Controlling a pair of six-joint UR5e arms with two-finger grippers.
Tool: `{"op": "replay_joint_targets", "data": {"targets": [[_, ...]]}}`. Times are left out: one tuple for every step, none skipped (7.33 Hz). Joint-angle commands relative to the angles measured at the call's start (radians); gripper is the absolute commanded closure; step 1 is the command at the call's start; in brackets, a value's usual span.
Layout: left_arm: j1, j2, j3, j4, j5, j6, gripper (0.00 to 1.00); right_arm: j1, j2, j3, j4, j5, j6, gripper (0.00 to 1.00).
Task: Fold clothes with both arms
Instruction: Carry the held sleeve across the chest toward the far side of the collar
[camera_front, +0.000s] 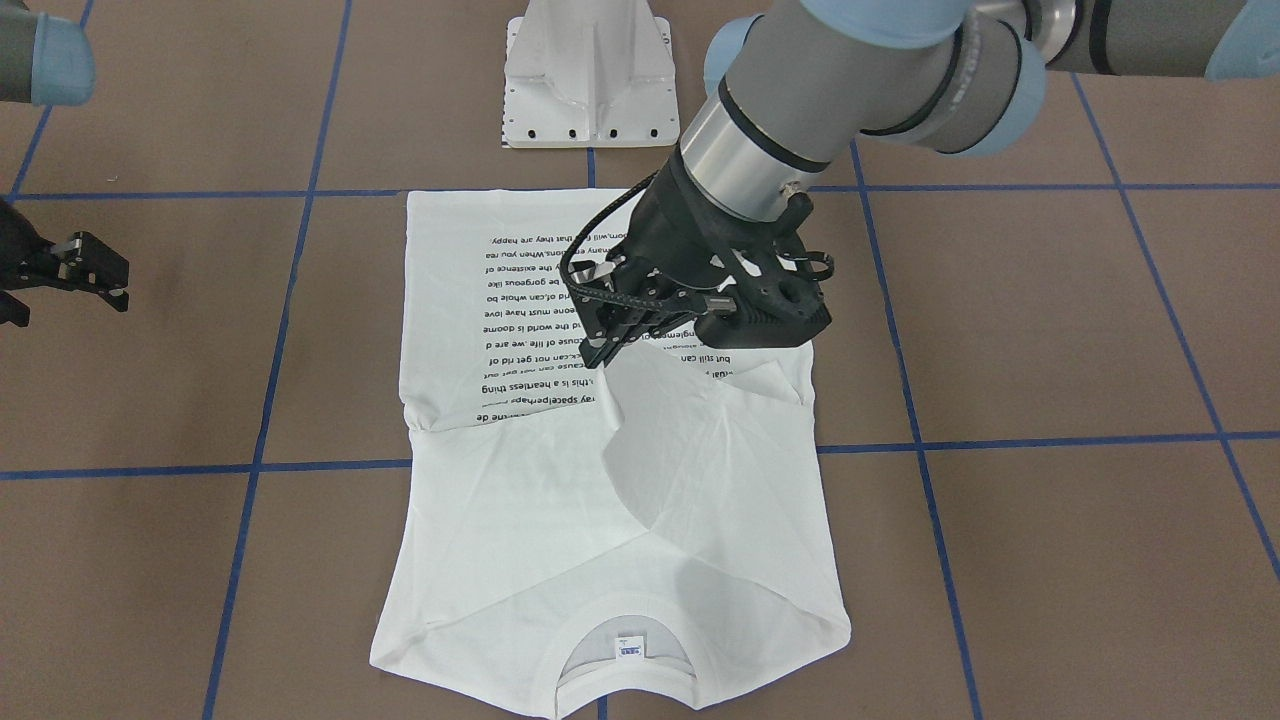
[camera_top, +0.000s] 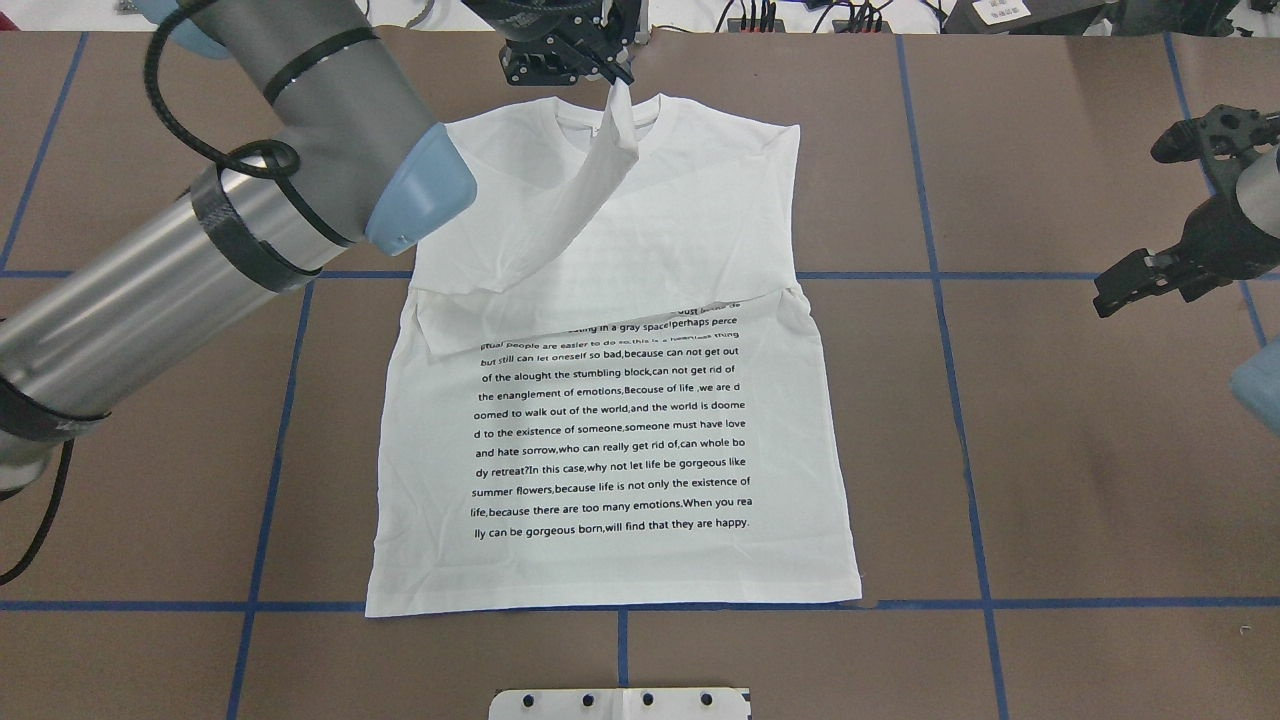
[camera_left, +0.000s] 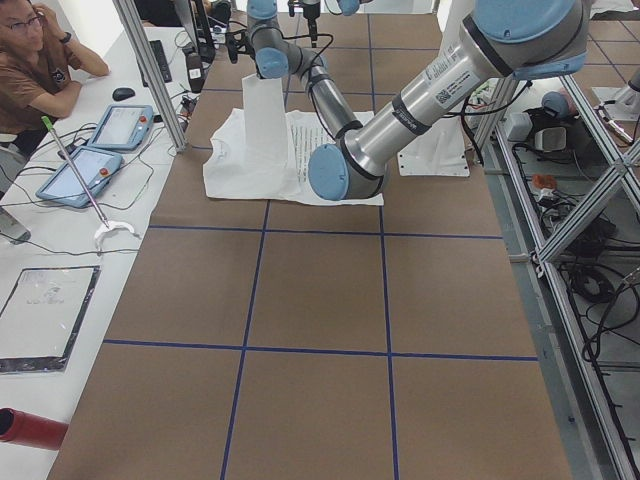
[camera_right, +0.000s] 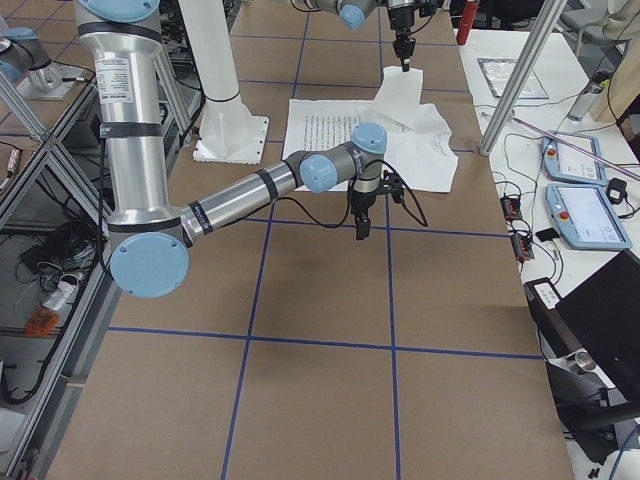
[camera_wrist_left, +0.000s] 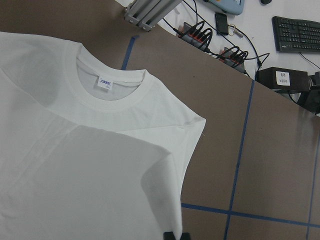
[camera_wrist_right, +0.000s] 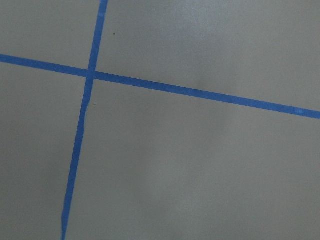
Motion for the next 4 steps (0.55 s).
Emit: {"op": "replay_joint_targets", "data": {"targets": [[0.073,-0.032,0.086,-0.103,0.070,-0.034,1.00,0.000,-0.002,-0.013,-0.002,0.000,0.000,0.00],[0.142,-0.058,0.151,-0.134,0.156,-0.064,1.00,0.000,-0.001,-0.011,0.000,0.003,0.004,0.00],[0.174,-0.058,0.224,-0.237,0.205,-0.098,1.00,0.000,-0.001,-0.011,0.000,0.005,0.005,0.00],[0.206,-0.075,0.266,-0.262,0.207,-0.116,1.00,-0.002,-0.001,-0.019,-0.002,0.005,0.007,0.00]]}}
